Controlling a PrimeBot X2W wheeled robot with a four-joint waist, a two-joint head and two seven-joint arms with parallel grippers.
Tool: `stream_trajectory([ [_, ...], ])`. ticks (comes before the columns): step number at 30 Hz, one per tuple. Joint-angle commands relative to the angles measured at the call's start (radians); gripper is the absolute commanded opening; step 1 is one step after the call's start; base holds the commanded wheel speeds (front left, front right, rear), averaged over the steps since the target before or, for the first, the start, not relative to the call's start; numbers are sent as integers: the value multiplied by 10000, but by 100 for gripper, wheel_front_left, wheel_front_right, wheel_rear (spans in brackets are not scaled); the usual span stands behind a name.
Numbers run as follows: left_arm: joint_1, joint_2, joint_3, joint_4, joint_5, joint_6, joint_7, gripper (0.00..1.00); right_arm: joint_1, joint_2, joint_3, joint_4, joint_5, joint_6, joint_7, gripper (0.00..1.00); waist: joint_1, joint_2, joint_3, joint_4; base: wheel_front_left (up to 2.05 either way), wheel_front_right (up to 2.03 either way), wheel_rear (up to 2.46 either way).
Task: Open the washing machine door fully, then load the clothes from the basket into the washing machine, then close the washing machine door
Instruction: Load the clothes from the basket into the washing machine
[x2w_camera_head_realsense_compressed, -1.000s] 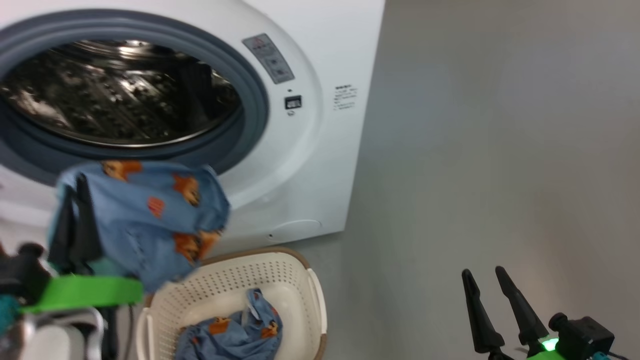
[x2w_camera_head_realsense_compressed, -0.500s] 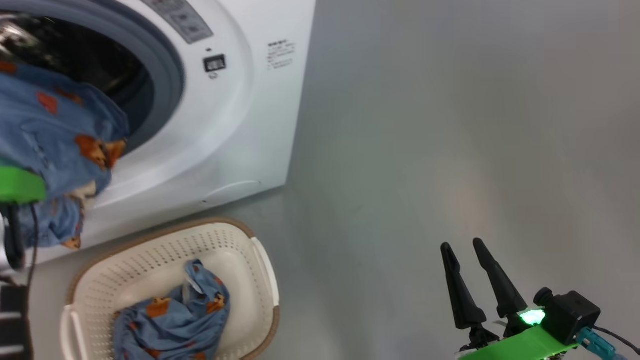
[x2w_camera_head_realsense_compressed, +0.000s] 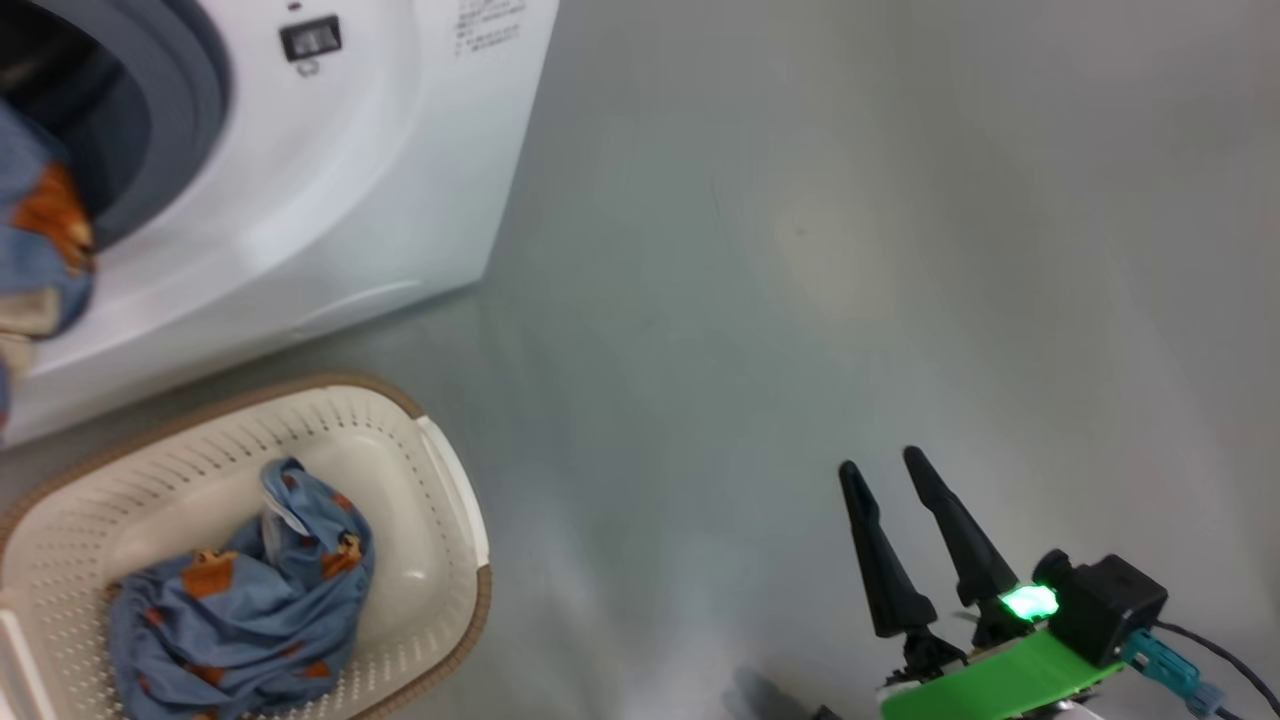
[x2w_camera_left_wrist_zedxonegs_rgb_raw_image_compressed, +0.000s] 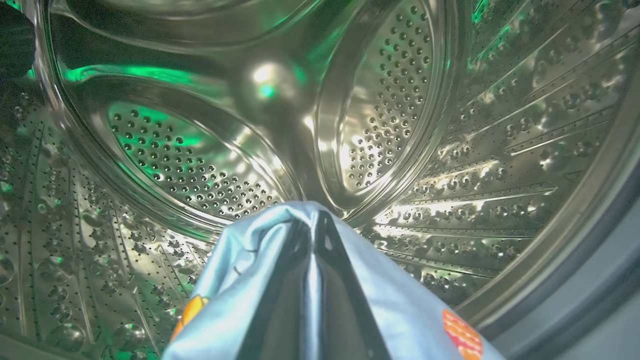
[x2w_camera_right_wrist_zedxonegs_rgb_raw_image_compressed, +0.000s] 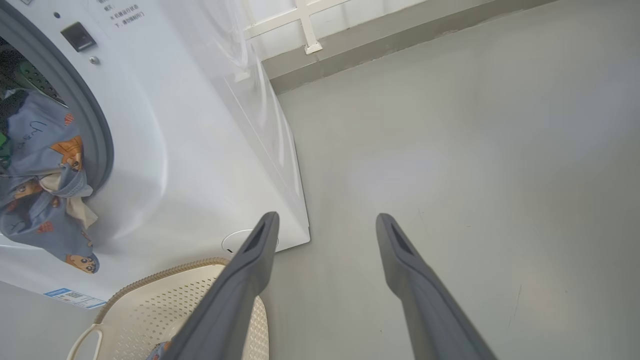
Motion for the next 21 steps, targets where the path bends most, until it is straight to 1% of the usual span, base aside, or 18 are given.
stream_trajectory([
  [1,-338,617,294,-60,76,33,-61,0,-202,-97,310,-250,-76,90,-49,100,0,-1,479,-204,0,0,0],
  [6,-1067,1036,273,433,222,-80,-61,0,-233,-97,576,-203,-168,90,-49,100,0,-1,842,-256,0,0,0],
  [11,-2270,1418,167,906,342,-147,-61,0,-297,-97,834,-220,-164,90,-49,100,0,-1,1206,-314,0,0,0],
  [15,-3104,1441,76,994,386,-44,-61,0,-321,-97,916,-271,-100,90,-49,100,0,-1,1400,-355,0,0,0],
  [19,-3857,1570,-83,1199,453,-128,-61,0,-329,-97,972,-303,-28,90,-49,100,0,-1,1541,-417,0,0,0],
  [21,-4174,1476,-130,964,476,4,-61,0,-345,-97,960,-330,13,90,-49,100,0,-1,1640,-423,0,0,0],
])
